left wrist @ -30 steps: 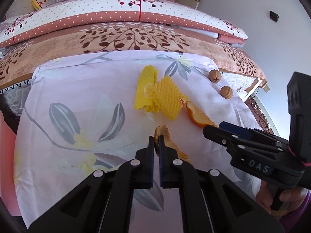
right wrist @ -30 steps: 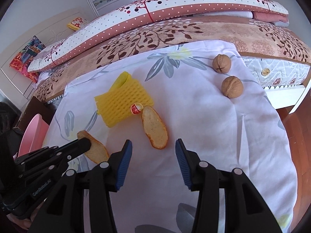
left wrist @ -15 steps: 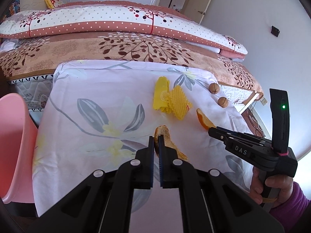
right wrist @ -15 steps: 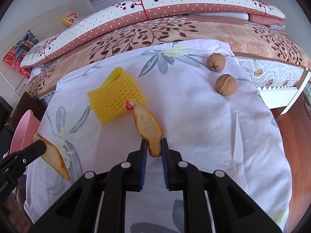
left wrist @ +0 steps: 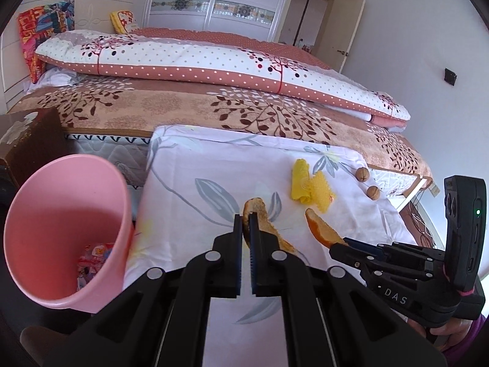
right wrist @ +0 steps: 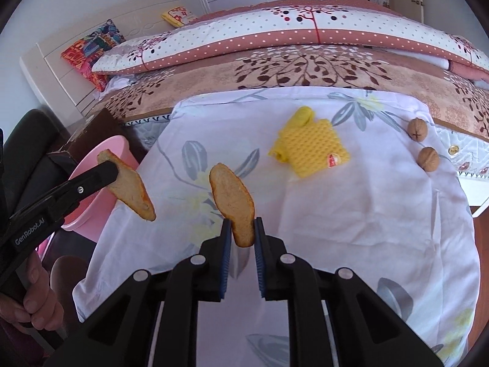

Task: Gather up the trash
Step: 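Carry both orange peels over the pink bin and open both grippers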

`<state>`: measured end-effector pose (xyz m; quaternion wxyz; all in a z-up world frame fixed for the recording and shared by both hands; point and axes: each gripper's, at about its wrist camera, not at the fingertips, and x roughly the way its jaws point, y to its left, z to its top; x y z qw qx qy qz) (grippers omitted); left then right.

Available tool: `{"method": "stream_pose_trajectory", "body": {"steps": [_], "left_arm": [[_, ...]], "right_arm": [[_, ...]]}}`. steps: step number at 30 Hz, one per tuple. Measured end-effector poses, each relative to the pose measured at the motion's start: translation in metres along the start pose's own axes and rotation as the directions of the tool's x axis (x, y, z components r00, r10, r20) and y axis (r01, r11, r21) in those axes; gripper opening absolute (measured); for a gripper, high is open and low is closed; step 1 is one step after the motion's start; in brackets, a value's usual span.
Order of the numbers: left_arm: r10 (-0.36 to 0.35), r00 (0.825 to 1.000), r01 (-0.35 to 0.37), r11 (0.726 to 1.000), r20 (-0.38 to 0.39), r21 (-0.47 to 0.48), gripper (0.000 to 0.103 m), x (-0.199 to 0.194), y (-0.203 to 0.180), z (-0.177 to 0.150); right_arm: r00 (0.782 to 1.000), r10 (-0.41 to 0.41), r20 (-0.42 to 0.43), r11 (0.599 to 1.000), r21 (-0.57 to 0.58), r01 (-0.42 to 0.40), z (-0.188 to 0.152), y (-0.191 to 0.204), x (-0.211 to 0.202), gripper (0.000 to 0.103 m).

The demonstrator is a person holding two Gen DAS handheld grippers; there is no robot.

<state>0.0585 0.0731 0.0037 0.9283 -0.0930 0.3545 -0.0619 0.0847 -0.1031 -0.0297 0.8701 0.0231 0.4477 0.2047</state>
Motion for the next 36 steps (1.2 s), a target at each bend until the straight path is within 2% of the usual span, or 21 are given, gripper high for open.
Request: {"method": "stream_pose_trajectory", "body": {"steps": [10,19,28,36], "left_arm": [[0.135,0.989,-0.126,0.983,0.057,-0.136,0.003,-0.041,0.069,-0.002],[0.273,0.954,-0.25,0.953,0.127,-0.17,0.003,-0.072,0.112,-0.002],[0.333,0.939,-0.304,0.921,0.088,-0.242,0.003,-0.072,0.163,-0.01],[0.348,0.936,-0.325,0.907,0.046,-0.267,0.003,-0.065,0.184,-0.022]], "right_arm": [[0.994,0.106,-0.013,0.982,-0.154,-0.107,0.025,0.084,0.018,0.014],[0.979,0.19,-0.078,0.956,-0.214,-0.203,0.046,0.149,0.046,0.014],[0.969,0.215,-0.124,0.934,-0.263,-0.241,0.049,0.196,0.071,0.014],[0.964,0.211,-0.16,0.93,-0.271,-0.249,0.046,0.209,0.09,0.015]]}}
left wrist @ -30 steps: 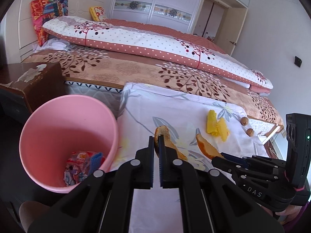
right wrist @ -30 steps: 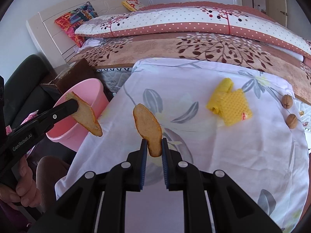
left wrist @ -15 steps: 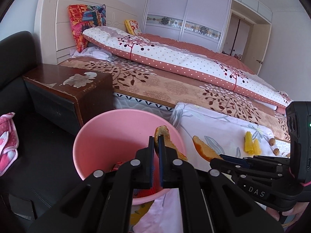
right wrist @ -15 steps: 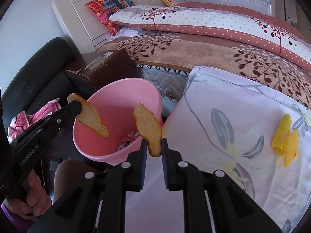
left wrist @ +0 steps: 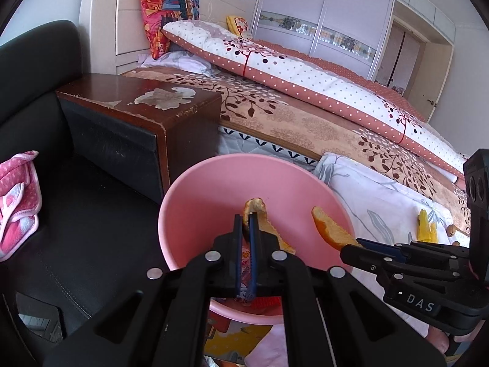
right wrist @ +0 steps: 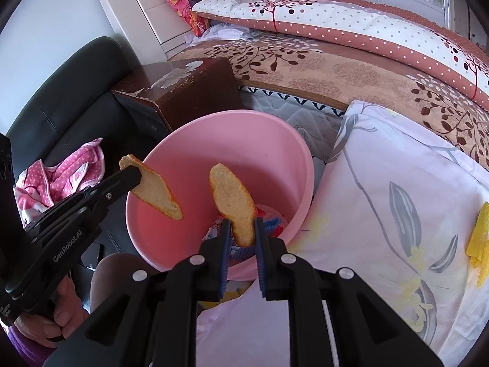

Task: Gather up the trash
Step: 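Carry both orange peels over the pink bin and open both grippers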

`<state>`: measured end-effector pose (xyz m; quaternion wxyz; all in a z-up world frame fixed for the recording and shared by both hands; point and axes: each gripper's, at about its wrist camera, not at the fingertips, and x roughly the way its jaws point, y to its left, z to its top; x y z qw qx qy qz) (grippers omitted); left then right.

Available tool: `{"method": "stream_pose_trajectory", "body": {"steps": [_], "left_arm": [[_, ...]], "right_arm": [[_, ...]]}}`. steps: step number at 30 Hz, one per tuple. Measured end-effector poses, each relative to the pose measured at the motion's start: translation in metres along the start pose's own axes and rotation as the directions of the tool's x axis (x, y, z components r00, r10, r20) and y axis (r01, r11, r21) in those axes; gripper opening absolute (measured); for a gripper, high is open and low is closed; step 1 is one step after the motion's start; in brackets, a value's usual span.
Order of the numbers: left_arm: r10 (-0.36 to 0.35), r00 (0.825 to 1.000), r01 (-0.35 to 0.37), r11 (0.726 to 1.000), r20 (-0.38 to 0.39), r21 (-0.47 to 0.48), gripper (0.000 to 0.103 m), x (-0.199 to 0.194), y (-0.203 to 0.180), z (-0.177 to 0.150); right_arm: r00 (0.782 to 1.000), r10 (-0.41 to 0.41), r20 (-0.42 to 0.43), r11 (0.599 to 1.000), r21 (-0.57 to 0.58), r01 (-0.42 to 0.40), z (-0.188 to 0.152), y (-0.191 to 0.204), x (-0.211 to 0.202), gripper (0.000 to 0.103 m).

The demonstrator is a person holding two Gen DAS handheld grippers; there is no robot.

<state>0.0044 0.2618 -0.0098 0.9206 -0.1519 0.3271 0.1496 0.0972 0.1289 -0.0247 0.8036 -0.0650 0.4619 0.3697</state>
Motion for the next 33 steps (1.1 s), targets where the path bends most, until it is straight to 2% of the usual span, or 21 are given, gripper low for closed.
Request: {"method": "stream_pose_trajectory", "body": {"steps": [20,22,24,25,33], "left_arm": [[0.049,0.997,-0.049,0.999,-0.06,0.011,0.004,0.014,0.0,-0.009],[0.051,0.996,-0.051,0.999,-0.068,0.006,0.011,0.015,0.001,-0.009],[0.047,0.997,-0.047,0.999,-0.065,-0.005,0.036,0.014,0.002,-0.009],[0.045,0.997,-0.045,0.999,-0.06,-0.009,0.039,0.012,0.002,-0.008],[0.048,0.997,-0.049,0.999,-0.059,-0.011,0.04,0.01,0.002,-0.007]], "right_arm": [[1.0,-0.02,-0.011,1.0,-0.014,0.02,0.0,0.002,0.012,0.016],[1.0,-0.022,-0.011,1.0,-0.015,0.022,0.0,0.002,0.012,0.016],[1.0,-0.02,-0.01,1.0,-0.013,0.02,0.0,0.002,0.012,0.016],[1.0,-0.019,-0.008,1.0,-0.014,0.019,0.0,0.002,0.012,0.016],[1.0,-0.024,0.011,0.999,-0.022,0.024,0.002,0.001,0.01,0.016]]}}
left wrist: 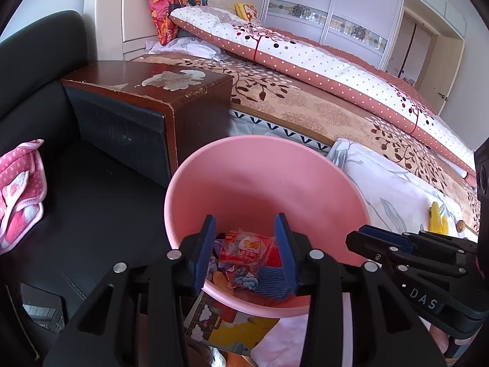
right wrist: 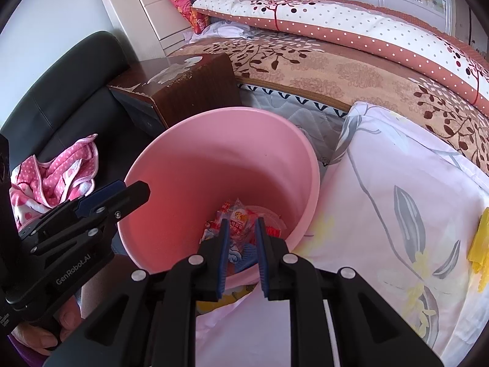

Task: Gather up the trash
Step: 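Carry both orange peels over the pink bin and open both grippers, then move both grippers back over the yellow wrapper and yellow mesh sleeve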

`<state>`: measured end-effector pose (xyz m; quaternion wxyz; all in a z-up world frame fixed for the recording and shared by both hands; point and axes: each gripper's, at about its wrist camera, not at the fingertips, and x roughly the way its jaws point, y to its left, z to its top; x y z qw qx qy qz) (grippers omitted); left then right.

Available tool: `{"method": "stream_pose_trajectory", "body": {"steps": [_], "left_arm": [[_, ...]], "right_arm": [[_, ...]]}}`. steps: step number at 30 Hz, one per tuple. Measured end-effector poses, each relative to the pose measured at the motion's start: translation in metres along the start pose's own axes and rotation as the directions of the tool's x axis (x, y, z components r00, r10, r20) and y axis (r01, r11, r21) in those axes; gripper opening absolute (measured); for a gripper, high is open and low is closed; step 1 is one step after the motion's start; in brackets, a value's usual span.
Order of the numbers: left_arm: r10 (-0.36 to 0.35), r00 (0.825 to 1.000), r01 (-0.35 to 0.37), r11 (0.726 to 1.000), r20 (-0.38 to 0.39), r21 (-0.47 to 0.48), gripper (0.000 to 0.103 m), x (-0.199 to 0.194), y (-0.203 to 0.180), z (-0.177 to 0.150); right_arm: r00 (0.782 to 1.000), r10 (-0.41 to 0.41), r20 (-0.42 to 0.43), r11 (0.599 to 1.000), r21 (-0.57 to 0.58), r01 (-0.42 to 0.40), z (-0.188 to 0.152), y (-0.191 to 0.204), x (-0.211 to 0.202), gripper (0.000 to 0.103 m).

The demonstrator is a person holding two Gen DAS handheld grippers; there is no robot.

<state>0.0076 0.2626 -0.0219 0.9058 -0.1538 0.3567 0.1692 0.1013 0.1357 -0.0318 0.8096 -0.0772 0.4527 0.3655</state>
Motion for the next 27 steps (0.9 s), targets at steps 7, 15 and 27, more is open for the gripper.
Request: {"method": "stream_pose_trajectory", "body": {"steps": [7,15,27], "left_arm": [[0.0,1.0,0.0,1.0,0.002,0.008,0.041,-0.004,-0.006,-0.001],[-0.017,1.0,0.017,0.999,0.001,0.032,0.042,-0.01,-0.023,-0.004],[-0.081,0.997,0.081,0.986,-0.004,0.144,0.042,-0.021,-0.082,-0.017]], "right_arm": [[0.998,-0.007,0.067,1.0,0.005,0.007,-0.005,-0.004,-0.017,0.039],[0.978,-0.076,0.195,0.997,-0.017,0.08,-0.02,-0.006,-0.05,0.071],[0.912,-0.257,0.32,0.966,0.119,0.231,-0.056,-0.049,-0.111,0.094]]}}
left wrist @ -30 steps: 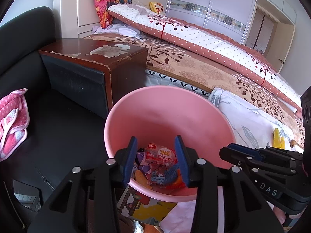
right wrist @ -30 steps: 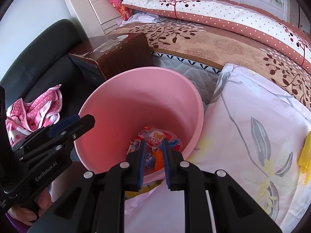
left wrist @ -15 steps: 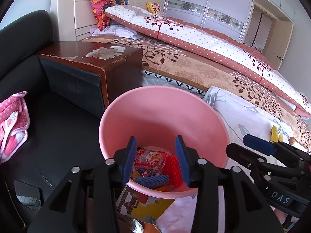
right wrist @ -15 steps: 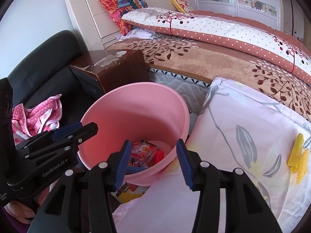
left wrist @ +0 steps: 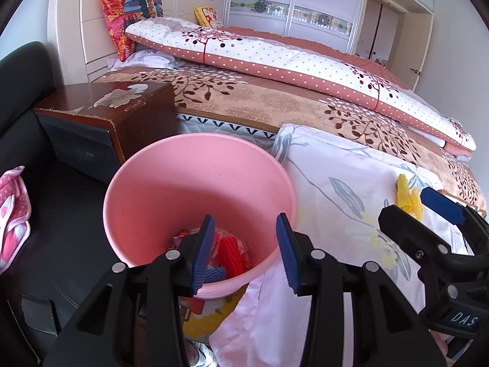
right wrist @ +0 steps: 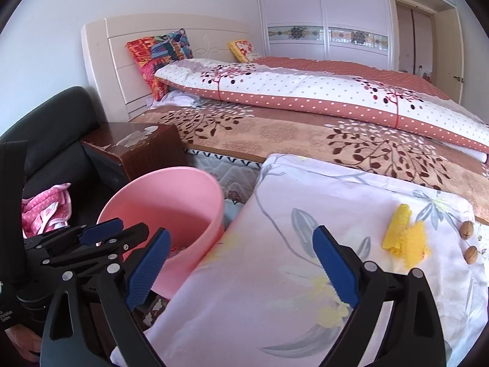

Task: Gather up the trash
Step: 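Move both grippers back over the yellow wrapper and yellow mesh sleeve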

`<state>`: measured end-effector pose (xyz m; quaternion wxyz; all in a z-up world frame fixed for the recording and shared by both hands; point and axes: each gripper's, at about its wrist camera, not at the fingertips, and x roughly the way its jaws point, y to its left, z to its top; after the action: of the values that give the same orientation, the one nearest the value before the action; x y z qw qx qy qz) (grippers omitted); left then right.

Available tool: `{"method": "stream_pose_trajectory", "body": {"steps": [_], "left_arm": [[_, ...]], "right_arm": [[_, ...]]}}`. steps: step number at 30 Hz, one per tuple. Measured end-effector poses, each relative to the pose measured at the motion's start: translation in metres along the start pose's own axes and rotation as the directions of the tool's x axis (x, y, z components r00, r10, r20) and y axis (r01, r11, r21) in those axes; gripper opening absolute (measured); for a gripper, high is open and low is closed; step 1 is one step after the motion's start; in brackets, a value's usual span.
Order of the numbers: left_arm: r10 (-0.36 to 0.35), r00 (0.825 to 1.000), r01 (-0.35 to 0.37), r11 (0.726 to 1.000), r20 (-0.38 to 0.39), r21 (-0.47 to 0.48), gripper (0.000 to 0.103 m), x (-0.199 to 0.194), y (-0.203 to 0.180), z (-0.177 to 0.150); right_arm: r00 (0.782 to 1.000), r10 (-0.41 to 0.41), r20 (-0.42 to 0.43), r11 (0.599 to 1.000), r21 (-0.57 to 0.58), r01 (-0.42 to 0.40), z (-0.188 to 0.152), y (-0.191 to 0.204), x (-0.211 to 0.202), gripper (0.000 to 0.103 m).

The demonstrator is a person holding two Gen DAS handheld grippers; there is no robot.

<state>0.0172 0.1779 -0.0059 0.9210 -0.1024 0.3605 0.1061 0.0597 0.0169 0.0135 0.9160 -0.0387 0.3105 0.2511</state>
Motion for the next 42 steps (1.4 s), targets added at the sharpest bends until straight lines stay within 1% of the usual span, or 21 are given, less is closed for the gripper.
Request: {"method": "stream_pose_trajectory", "body": {"steps": [2,6,8,10,13,15,16,17,20,24,28,30,34,38,39,40,41,42], "left_arm": [[-0.013,1.0,0.013,1.0,0.001,0.011,0.042,-0.001,-0.011,-0.001],[-0.065,0.998,0.065,0.998,-0.001,0.021,0.042,-0.003,-0.032,-0.004],[-0.091,0.996,0.091,0.996,-0.003,0.024,0.042,-0.004,-0.043,-0.008],[-0.119,0.993,0.119,0.992,-0.004,0.029,0.042,-0.005,-0.053,-0.012],[-0.149,0.989,0.149,0.988,-0.012,0.05,0.042,-0.005,-0.071,-0.02],[-0.165,0.986,0.166,0.984,-0.022,0.071,0.042,-0.004,-0.083,-0.024],[-0.17,0.985,0.171,0.982,-0.025,0.083,0.042,-0.004,-0.088,-0.026],[-0.174,0.984,0.176,0.98,-0.026,0.094,0.042,-0.004,-0.094,-0.027],[-0.202,0.979,0.205,0.972,-0.039,0.111,0.042,-0.001,-0.111,-0.03],[-0.235,0.97,0.242,0.958,-0.056,0.157,0.042,0.002,-0.133,-0.031],[-0.278,0.958,0.286,0.939,-0.068,0.19,0.042,0.004,-0.15,-0.033],[-0.292,0.954,0.3,0.935,-0.069,0.191,0.042,0.002,-0.156,-0.035],[-0.286,0.956,0.293,0.934,-0.063,0.205,0.042,-0.008,-0.165,-0.045],[-0.275,0.96,0.281,0.939,-0.062,0.2,0.042,-0.018,-0.166,-0.052],[-0.271,0.96,0.279,0.94,-0.067,0.196,0.046,-0.02,-0.166,-0.053],[-0.257,0.964,0.265,0.945,-0.065,0.193,0.052,-0.023,-0.165,-0.053],[-0.248,0.967,0.255,0.948,-0.057,0.191,0.055,-0.026,-0.164,-0.052],[-0.246,0.968,0.252,0.949,-0.053,0.19,0.061,-0.028,-0.163,-0.051]], "right_arm": [[0.999,-0.044,0.008,0.999,0.015,0.043,-0.004,-0.013,-0.008,0.094],[0.995,-0.097,0.018,0.993,0.072,0.095,-0.015,-0.046,-0.026,0.094],[0.992,-0.128,0.011,0.985,0.119,0.126,-0.023,-0.065,-0.034,0.094],[0.988,-0.152,-0.018,0.972,0.179,0.153,-0.034,-0.084,-0.041,0.094],[0.987,-0.156,-0.049,0.952,0.257,0.164,-0.05,-0.111,-0.051,0.094],[0.984,-0.171,-0.052,0.944,0.277,0.179,-0.059,-0.123,-0.057,0.094],[0.982,-0.182,-0.054,0.941,0.279,0.19,-0.062,-0.127,-0.06,0.098],[0.98,-0.189,-0.055,0.94,0.278,0.197,-0.065,-0.131,-0.062,0.099],[0.98,-0.188,-0.064,0.945,0.262,0.198,-0.071,-0.139,-0.066,0.099],[0.981,-0.178,-0.082,0.947,0.256,0.193,-0.077,-0.149,-0.065,0.099],[0.985,-0.164,-0.061,0.948,0.268,0.174,-0.079,-0.157,-0.069,0.099],[0.986,-0.154,-0.057,0.956,0.243,0.164,-0.079,-0.157,-0.069,0.099],[0.985,-0.163,-0.05,0.969,0.182,0.17,-0.081,-0.152,-0.074,0.099],[0.99,-0.126,-0.07,0.969,0.206,0.138,-0.086,-0.155,-0.077,0.099],[0.991,-0.115,-0.068,0.968,0.216,0.127,-0.087,-0.157,-0.078,0.099],[0.993,-0.105,-0.059,0.967,0.226,0.116,-0.088,-0.159,-0.08,0.099],[0.993,-0.102,-0.055,0.966,0.234,0.112,-0.089,-0.16,-0.082,0.099],[0.993,-0.104,-0.059,0.963,0.242,0.116,-0.088,-0.162,-0.083,0.099]]}}
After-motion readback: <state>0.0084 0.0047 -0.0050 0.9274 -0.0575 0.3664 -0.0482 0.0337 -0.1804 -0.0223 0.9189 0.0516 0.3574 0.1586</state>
